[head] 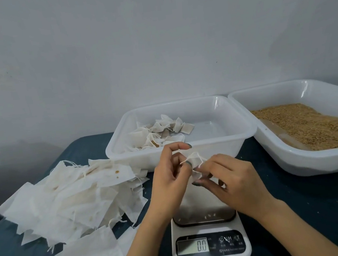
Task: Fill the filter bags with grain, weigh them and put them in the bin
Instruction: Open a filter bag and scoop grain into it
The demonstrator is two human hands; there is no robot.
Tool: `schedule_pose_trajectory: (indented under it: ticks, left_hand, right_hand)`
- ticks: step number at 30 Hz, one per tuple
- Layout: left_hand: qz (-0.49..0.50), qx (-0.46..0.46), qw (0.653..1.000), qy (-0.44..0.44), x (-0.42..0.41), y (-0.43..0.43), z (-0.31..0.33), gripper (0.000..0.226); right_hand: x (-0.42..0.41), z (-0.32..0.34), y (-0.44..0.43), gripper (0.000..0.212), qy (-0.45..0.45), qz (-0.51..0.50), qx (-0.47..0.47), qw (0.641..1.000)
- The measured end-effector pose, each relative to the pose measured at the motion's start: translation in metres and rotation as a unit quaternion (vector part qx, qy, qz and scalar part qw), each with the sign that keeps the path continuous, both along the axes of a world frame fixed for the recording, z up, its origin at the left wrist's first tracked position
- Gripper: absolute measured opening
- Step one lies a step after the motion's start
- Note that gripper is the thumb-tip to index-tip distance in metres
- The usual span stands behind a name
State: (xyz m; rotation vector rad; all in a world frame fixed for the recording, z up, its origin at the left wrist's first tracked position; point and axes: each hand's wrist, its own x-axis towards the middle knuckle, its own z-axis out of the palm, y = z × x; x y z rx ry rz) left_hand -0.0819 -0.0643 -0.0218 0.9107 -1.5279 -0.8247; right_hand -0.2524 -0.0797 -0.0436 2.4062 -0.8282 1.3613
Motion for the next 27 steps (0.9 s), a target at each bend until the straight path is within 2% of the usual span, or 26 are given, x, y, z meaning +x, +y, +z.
schedule_pose_trajectory:
  ticks: [2, 4, 6, 8, 10, 12, 17, 19, 21, 25, 27]
  left_hand:
    - [0.006, -0.018, 0.999, -0.042, 0.001, 0.003, 0.002, 0.034]
    - [-0.010, -0.026, 0.995, -0.096, 0.006, 0.003, 0.002, 0.052]
    - [-0.057, 0.010, 0.987, -0.152, 0.012, 0.001, 0.000, 0.077]
    - [-0.091, 0.038, 0.974, -0.203, 0.014, -0.002, -0.002, 0.089]
    - [-0.062, 0.027, 0.970, -0.234, 0.013, -0.004, -0.004, 0.076]
    - [-0.032, 0.022, 0.975, -0.219, 0.013, -0.005, -0.003, 0.054]
    - [-0.033, 0.005, 0.977, -0.210, 0.014, -0.008, -0.005, 0.023]
    - [-0.030, -0.002, 0.975, -0.218, 0.013, -0.008, -0.006, 0.019]
    - [-0.027, -0.007, 0.973, -0.229, 0.011, -0.010, -0.008, 0.019]
    - [-0.011, -0.017, 0.966, -0.258, 0.012, -0.013, -0.013, 0.030]
    - [-0.007, -0.018, 0.965, -0.262, 0.015, -0.015, -0.015, 0.025]
  right_hand:
    - [0.001, 0.001, -0.001, 0.020, -0.038, 0.021, 0.030, 0.999]
    - [0.000, 0.002, -0.002, 0.016, -0.087, 0.042, 0.069, 0.993]
    - [-0.001, 0.003, -0.002, 0.013, -0.130, 0.067, 0.104, 0.984]
    - [0.000, 0.003, -0.002, 0.009, -0.156, 0.082, 0.131, 0.976]
    - [0.001, 0.002, -0.001, 0.004, -0.155, 0.083, 0.144, 0.974]
    - [0.001, 0.001, -0.001, 0.003, -0.144, 0.080, 0.141, 0.976]
    - [0.003, 0.002, 0.000, 0.009, -0.144, 0.096, 0.136, 0.975]
    - [0.002, 0.001, -0.001, 0.011, -0.136, 0.099, 0.144, 0.975]
    - [0.001, 0.000, -0.003, 0.004, -0.130, 0.095, 0.141, 0.977]
    - [0.000, 0.001, -0.001, 0.013, -0.126, 0.079, 0.126, 0.981]
    - [0.000, 0.006, 0.001, 0.019, -0.133, 0.072, 0.134, 0.979]
